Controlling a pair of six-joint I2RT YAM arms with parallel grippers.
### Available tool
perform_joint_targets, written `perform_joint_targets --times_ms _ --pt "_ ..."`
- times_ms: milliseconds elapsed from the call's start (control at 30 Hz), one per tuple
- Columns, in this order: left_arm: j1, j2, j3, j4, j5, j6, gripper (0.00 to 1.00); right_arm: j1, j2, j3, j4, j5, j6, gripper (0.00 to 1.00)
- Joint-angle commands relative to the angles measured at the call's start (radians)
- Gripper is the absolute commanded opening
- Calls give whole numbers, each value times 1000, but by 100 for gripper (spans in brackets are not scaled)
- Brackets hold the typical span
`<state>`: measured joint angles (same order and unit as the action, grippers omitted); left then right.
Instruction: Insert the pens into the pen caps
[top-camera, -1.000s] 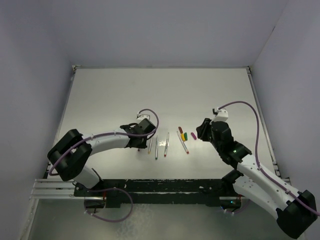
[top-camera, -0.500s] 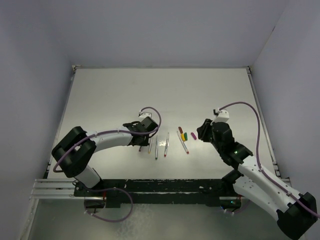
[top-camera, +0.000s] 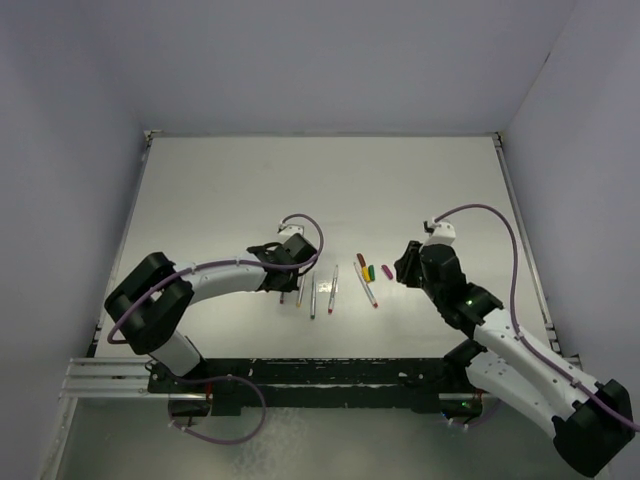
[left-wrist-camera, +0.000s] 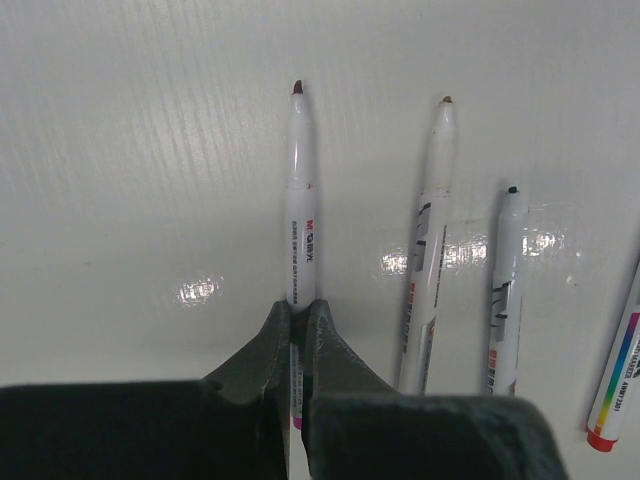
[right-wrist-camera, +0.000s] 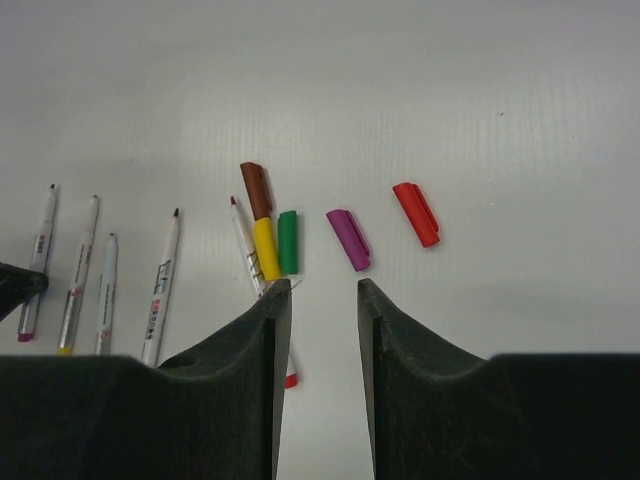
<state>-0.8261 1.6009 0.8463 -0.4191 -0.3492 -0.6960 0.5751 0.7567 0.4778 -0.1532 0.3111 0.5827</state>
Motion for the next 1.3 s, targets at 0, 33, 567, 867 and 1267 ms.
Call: perform_joint_targets --times_ms 0,33,567,867,1267 --pt "1 63 -67 -49 62 -16 0 0 47 49 -38 -17 -33 36" --pt "1 50 -72 -42 63 -17 0 0 61 54 -39 -20 -43 36" --pt "1 -316 -5 -218 73 19 0 0 370 176 -82 -39 -87 37" --pt "1 -457 -49 -221 183 23 0 0 522 240 -71 -71 -98 35" --pt "1 -533 -85 -191 229 26 0 -5 678 334 -93 -18 -106 37"
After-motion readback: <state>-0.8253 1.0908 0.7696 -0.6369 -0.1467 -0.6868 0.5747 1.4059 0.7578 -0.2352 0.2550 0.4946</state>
